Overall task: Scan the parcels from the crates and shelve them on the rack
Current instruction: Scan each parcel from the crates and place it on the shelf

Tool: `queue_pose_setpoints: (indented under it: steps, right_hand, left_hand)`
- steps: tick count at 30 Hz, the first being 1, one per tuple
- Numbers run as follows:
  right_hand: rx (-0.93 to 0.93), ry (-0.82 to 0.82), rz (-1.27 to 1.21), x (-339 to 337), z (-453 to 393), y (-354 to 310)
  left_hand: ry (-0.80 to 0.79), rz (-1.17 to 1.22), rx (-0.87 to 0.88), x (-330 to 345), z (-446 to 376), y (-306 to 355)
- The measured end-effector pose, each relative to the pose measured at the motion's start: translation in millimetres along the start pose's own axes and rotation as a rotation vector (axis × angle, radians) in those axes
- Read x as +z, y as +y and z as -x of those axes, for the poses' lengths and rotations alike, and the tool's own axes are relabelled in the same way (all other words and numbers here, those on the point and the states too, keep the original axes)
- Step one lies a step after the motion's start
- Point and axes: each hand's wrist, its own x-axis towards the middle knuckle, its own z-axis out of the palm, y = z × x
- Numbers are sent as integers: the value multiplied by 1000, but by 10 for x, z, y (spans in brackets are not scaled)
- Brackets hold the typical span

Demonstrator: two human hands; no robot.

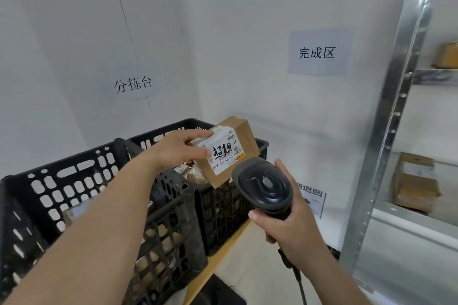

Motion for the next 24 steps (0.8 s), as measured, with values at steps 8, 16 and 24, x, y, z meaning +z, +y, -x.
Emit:
queue_pose_setpoints:
  steps: [8,16,24]
  right_hand:
    - [2,0,43,-205,57,18]
    - [4,6,43,-342,108,53]
    - [9,-3,46,-469,176,100]
  left_hand:
    - [-18,-12,5,187,-42,124]
    - [-31,-21,-7,309,-68,168]
    - [-40,-26,2,437,9,274]
